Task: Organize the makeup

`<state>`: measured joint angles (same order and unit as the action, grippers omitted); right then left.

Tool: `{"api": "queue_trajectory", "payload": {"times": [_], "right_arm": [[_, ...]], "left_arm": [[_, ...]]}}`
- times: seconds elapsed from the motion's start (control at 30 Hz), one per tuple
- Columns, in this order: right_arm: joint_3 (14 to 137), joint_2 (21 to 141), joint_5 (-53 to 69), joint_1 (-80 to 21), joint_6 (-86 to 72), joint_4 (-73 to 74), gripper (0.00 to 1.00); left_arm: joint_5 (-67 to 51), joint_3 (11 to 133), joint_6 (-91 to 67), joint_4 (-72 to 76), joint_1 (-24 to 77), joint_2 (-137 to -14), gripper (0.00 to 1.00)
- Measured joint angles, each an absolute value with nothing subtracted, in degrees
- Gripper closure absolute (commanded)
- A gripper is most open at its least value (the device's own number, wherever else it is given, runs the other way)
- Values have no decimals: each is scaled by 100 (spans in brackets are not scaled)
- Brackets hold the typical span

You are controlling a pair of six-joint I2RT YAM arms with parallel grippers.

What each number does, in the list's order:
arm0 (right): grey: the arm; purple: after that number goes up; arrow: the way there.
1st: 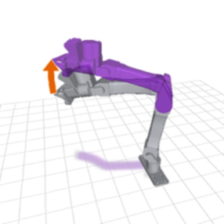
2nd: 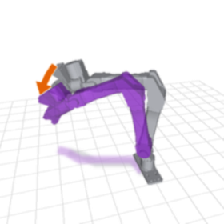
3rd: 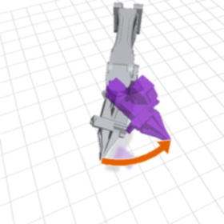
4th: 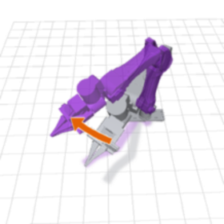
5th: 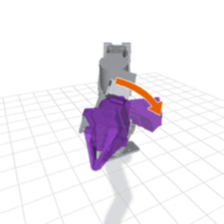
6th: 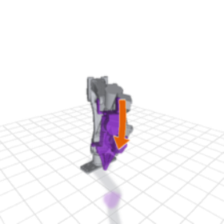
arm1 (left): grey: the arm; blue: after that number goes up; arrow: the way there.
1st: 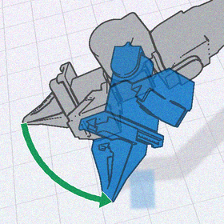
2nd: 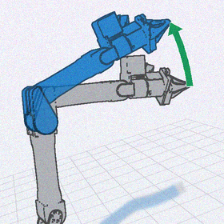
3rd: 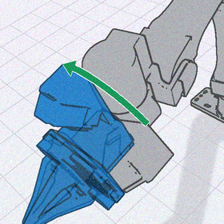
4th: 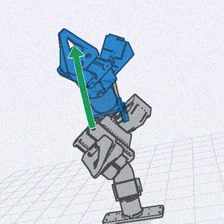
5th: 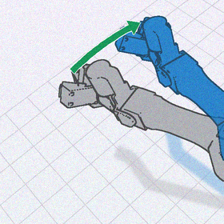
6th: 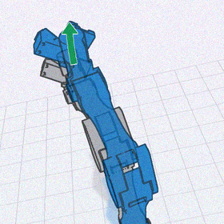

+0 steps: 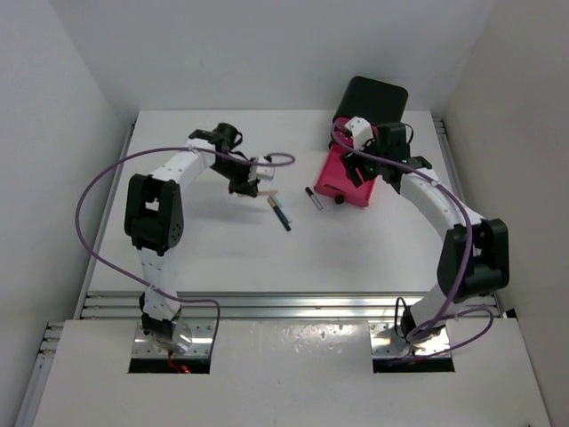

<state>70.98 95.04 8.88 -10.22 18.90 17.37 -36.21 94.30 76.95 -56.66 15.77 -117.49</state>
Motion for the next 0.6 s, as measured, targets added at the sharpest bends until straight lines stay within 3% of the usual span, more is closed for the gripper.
{"api": "queue_trajectory", "payload": {"times": [0.27,0.43,0.6], "right_arm": [[6353,8696,1999,-1981,497,139,28],[6311,8895,2484,-2464,-941,-1363,26],[6278,9198,2167,-2672,-2128,-2386,29]], "left_arm": [[-5301,10355,4709,-4646,1234,-11548,100],[-5649,10357,3236,-3820,1372,-11356,100],[-5791,10355,2567,-3428,1476,-11161,100]]}}
